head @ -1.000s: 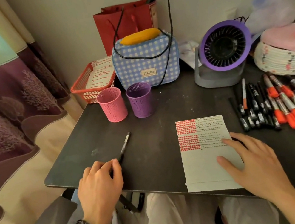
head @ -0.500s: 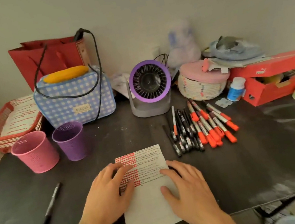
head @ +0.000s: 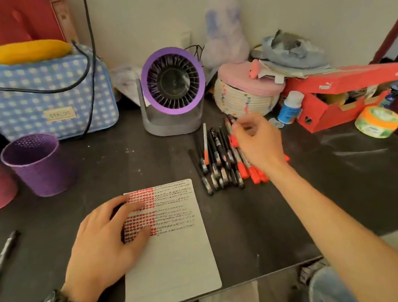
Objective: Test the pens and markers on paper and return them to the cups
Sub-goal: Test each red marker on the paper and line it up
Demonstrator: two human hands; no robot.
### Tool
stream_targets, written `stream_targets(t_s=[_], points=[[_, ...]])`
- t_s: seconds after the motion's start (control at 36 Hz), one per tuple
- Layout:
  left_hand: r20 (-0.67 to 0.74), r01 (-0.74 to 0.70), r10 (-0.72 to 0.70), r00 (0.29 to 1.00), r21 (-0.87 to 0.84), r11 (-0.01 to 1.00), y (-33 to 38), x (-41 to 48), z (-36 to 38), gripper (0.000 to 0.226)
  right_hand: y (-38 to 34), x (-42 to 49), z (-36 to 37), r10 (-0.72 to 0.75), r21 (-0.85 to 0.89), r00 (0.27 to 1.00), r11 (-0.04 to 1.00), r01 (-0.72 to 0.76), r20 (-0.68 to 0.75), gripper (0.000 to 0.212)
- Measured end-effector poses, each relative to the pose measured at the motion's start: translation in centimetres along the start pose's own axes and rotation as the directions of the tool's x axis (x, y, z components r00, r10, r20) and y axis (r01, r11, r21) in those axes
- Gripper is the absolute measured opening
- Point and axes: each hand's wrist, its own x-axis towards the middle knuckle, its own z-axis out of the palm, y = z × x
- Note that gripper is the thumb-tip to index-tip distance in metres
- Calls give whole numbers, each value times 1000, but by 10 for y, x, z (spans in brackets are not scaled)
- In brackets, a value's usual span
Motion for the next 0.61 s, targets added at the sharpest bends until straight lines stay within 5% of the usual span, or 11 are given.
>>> stream_targets(t_s=[0.14,0.31,0.47,0.61], points=[[-8,8,-8,1000,2,1000,1,-1,2,63,12,65,14,87,-445,988,895,-20,131,24],[-21,7,-7,1000,-7,1000,-1,-3,5,56,23,87,39,238,-701,941,713,-2,240,55],[-16,9,-10,1000,-19,1000,-3,-2,6,56,27,90,44,261,-716,944,697,-38,203,39],[-21,-2,1,1000,-19,1000,-4,-1,7,59,13,67,22,144,-451,987,888,-96,74,47]])
